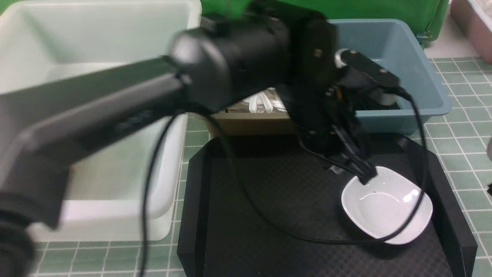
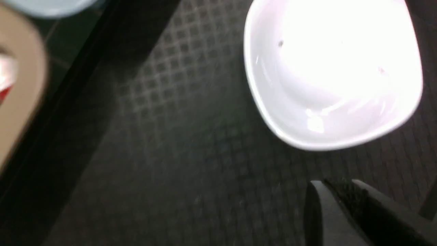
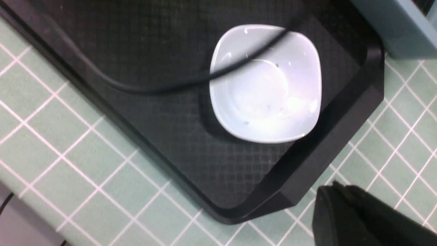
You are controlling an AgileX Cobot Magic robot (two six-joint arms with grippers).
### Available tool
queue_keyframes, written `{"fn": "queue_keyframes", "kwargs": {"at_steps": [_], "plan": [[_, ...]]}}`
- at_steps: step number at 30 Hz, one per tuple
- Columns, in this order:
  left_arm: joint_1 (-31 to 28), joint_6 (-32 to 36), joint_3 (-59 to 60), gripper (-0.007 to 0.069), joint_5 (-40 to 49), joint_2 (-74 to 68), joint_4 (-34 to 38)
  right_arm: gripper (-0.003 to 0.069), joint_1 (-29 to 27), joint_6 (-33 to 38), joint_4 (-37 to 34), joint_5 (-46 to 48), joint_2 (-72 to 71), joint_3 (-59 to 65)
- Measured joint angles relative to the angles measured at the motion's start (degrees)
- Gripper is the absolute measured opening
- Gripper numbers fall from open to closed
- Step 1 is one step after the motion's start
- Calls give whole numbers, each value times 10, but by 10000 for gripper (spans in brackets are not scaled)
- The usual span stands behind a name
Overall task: On blue table put chopsticks spoon bowls plates into blue grey white boxes.
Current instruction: 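Grasp the small white bowl on the black tray by its rim with the left gripper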
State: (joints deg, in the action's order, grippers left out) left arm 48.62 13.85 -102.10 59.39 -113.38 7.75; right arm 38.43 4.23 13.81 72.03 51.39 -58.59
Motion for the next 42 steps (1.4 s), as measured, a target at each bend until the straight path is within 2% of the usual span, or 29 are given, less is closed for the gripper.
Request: {"fn": "queue_keyframes", "kwargs": {"at_steps": [5, 7, 8, 9, 13, 19, 21, 25, 26, 27, 31, 34, 42], "plan": [[6, -33, -79, 134, 48, -71, -1, 50, 0, -4, 1, -1, -23, 14], [6, -52, -116, 225, 73, -108, -1, 52, 0, -9, 3, 0, -33, 21], [6, -54, -118, 225, 75, -108, -1, 52, 0, -10, 4, 0, -34, 21], [6, -61, -136, 292, 81, -132, -1, 53, 0, -11, 5, 1, -36, 22], [6, -64, -154, 413, 73, -166, 1, 55, 0, -14, 13, 1, -37, 22], [6, -69, -154, 457, 52, -196, -2, 57, 0, -14, 17, 1, -37, 22], [6, -77, -155, 455, 44, -204, 1, 58, 0, -14, 17, 1, -37, 22], [6, -104, -158, 405, 27, -216, 6, 62, 0, -14, 17, 0, -37, 22], [6, -117, -158, 356, 25, -219, 6, 64, 0, -14, 17, 0, -37, 22], [6, -119, -158, 350, 25, -219, 6, 64, 0, -14, 17, 0, -37, 22], [6, -132, -159, 173, 20, -220, 8, 68, 0, -14, 17, -7, -37, 22], [5, -134, -165, 79, 16, -216, 24, 70, 0, -17, 17, -18, -37, 22], [3, -112, -182, 9, 47, -183, 29, 77, 0, -27, 18, -61, -37, 22]]}}
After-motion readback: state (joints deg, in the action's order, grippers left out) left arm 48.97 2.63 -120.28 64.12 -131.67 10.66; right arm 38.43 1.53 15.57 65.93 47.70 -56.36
